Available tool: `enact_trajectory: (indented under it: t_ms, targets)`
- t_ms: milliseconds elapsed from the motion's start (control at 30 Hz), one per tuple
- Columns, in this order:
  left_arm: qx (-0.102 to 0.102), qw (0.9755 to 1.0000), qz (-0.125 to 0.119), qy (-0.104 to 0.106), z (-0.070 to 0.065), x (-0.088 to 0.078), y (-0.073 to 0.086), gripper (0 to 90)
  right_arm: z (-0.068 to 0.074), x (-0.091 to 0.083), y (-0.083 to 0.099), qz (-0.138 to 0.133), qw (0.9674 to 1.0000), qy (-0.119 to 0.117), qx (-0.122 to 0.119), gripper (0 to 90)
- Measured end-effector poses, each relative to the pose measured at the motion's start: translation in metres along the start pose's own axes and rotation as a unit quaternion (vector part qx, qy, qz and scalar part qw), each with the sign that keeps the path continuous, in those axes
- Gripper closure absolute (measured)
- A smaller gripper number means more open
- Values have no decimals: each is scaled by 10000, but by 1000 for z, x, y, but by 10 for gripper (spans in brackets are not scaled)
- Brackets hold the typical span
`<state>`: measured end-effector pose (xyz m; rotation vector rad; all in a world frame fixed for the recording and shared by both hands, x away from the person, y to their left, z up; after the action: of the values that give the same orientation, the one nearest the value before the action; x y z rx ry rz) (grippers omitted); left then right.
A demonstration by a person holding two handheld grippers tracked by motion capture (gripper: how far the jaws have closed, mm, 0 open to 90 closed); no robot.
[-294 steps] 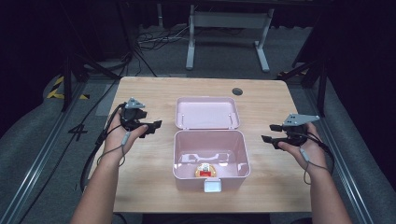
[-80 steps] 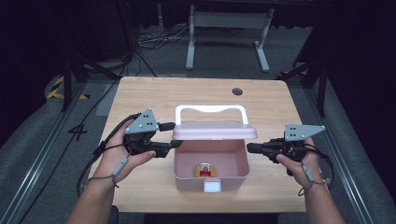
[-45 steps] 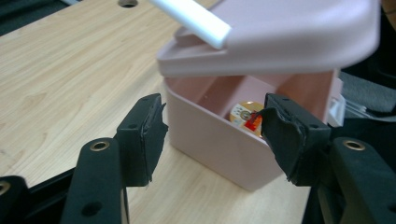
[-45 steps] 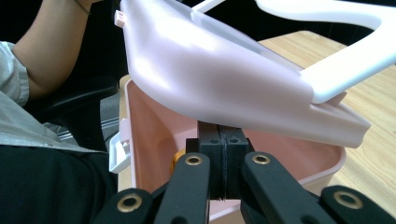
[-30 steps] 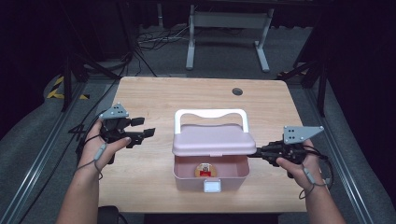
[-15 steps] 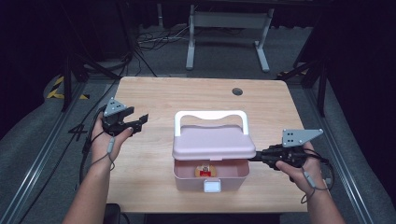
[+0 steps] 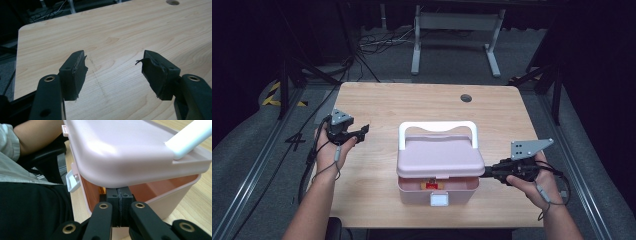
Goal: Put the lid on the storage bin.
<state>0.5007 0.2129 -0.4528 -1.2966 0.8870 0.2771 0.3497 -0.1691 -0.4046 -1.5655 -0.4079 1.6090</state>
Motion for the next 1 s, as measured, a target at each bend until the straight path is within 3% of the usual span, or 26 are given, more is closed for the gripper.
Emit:
enact_trajectory:
  t_ms: [467,667,1000]
  targets:
    - [-127,9996,222,-128,13,16,14,359,6,3,11,602,9982,0,19,900]
    - [-152,9994,284,-158,15,19,17,357,8,7,18,1026,9946,123,36,900]
    - [-113,9992,348,-138,14,21,19,355,12,7,23,1326,9911,114,48,900]
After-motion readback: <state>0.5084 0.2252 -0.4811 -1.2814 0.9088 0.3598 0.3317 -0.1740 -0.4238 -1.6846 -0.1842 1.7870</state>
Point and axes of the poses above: each handheld gripper's, and its own axes: x roughly forward along the jaws, y roughly out of its underside, z roughly to its left, the point moved 10 cm from there along x, roughly forward along the jaws, and after that the axes turned 11 degrees about z, right-handed, at the moved point
